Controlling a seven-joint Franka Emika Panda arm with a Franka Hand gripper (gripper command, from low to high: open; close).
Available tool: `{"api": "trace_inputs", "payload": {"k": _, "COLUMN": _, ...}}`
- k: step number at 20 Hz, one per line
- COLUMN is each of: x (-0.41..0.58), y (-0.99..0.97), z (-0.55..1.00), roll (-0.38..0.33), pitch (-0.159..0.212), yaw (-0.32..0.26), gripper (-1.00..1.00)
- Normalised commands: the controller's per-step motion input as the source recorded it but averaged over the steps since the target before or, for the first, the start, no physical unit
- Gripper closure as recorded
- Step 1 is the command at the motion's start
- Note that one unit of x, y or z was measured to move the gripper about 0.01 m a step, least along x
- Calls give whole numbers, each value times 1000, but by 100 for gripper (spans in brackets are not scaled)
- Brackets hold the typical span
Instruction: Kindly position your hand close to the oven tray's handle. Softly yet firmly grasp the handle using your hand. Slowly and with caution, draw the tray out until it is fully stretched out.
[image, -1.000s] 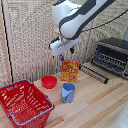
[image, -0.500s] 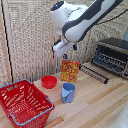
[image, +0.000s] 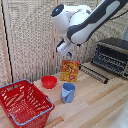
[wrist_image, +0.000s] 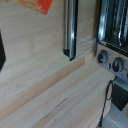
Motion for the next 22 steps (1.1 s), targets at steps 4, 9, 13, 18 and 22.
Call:
{"api": "trace_inputs", "payload": {"k": 4, "x": -135, "y": -391, "z": -201, "roll": -275, "pitch": -82, "yaw": 67, "gripper": -100}}
{"api": "trace_inputs", "payload": {"k": 9, "x": -66, "y": -489, "z": -241, "roll": -259, "pitch": -70, "yaw": 56, "gripper": -100}}
{"api": "trace_inputs", "payload": {"k": 13, "x": 0, "y": -561, "z": -301, "roll": -240, "pitch": -44, "yaw": 53, "gripper": -100}}
{"api": "trace_inputs", "payload": {"k": 18, "x": 33, "y": -744, "z": -201, "roll": -203, "pitch": -18, "yaw": 30, "gripper": -100}}
{"api": "trace_inputs", "payload": {"k": 22, "x": 129, "y": -843, "z": -24, "roll": -100, "pitch": 1, "yaw": 5, "gripper": -100}}
